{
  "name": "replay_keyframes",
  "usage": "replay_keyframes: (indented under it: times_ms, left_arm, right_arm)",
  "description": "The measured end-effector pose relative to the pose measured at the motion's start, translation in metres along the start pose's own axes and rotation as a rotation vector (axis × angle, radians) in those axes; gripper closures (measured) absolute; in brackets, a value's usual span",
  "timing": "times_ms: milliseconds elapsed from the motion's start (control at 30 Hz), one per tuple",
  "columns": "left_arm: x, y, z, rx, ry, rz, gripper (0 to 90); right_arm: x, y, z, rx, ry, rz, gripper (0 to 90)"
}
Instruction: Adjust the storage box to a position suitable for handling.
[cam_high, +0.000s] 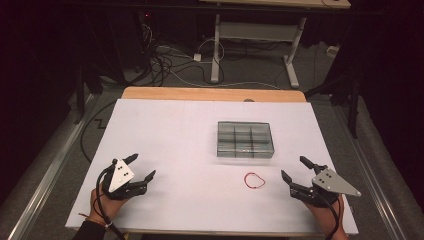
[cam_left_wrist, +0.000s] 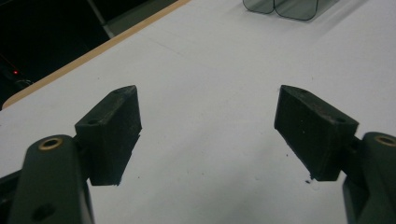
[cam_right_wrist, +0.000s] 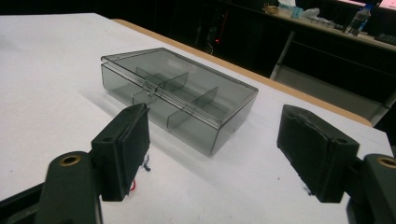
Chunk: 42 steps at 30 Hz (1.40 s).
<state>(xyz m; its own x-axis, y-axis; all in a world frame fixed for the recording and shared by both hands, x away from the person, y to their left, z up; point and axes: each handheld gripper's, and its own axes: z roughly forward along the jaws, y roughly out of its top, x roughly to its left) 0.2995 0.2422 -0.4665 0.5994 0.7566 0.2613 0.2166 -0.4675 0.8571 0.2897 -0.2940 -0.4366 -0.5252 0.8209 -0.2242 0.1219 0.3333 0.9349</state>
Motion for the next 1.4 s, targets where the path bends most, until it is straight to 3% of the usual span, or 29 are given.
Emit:
replay_keyframes:
  times_ms: [167, 200, 400, 467, 567, 633, 700, 800, 900, 1033, 1133, 1300, 1400]
  left_arm:
    - [-0.001, -0.001, 0.000, -0.002, -0.006, -0.004, 22.2]
    - [-0.002, -0.003, 0.000, 0.010, -0.015, -0.023, 22.2]
    - [0.000, -0.007, -0.002, 0.026, -0.019, -0.008, 25.6]
    - [0.000, -0.007, -0.002, 0.030, -0.021, -0.036, 27.3]
    - [0.000, -0.007, 0.000, 0.031, -0.034, -0.040, 38.9]
    - [-0.002, -0.007, 0.001, 0.035, -0.057, -0.028, 50.8]
    - [-0.002, -0.005, 0.002, 0.033, -0.067, -0.008, 56.5]
    - [-0.004, -0.004, 0.006, 0.048, -0.098, -0.025, 66.4]
    - [-0.007, 0.000, 0.013, 0.075, -0.122, -0.014, 76.6]
    - [-0.010, 0.005, 0.028, 0.117, -0.165, 0.003, 87.8]
    - [-0.009, 0.009, 0.044, 0.152, -0.182, 0.002, 88.0]
    - [-0.010, 0.027, 0.068, 0.151, -0.218, -0.025, 88.0]
    - [-0.014, 0.041, 0.085, 0.153, -0.235, -0.013, 87.9]
  right_arm:
    - [0.000, 0.000, 0.002, 0.003, -0.008, -0.006, 25.1]
    - [0.001, 0.000, 0.002, 0.004, -0.007, -0.008, 25.3]
    - [0.002, 0.001, 0.011, 0.013, -0.004, -0.030, 28.3]
    - [0.002, -0.001, 0.014, 0.026, -0.001, -0.027, 31.2]
    - [0.001, -0.004, 0.016, 0.049, -0.006, -0.031, 37.0]
    - [-0.001, -0.004, 0.014, 0.047, -0.020, -0.035, 45.9]
    - [-0.004, -0.004, 0.012, 0.036, -0.041, -0.024, 51.1]
    - [-0.008, -0.004, 0.010, 0.047, -0.066, 0.001, 65.3]
    - [-0.011, -0.006, 0.012, 0.081, -0.079, 0.004, 78.9]
    - [-0.015, -0.008, 0.018, 0.124, -0.087, -0.004, 88.4]
    - [-0.023, -0.008, 0.024, 0.143, -0.089, 0.012, 90.0]
    - [-0.038, -0.008, 0.040, 0.176, -0.089, 0.039, 90.0]
    - [-0.046, -0.007, 0.056, 0.210, -0.086, 0.059, 90.0]
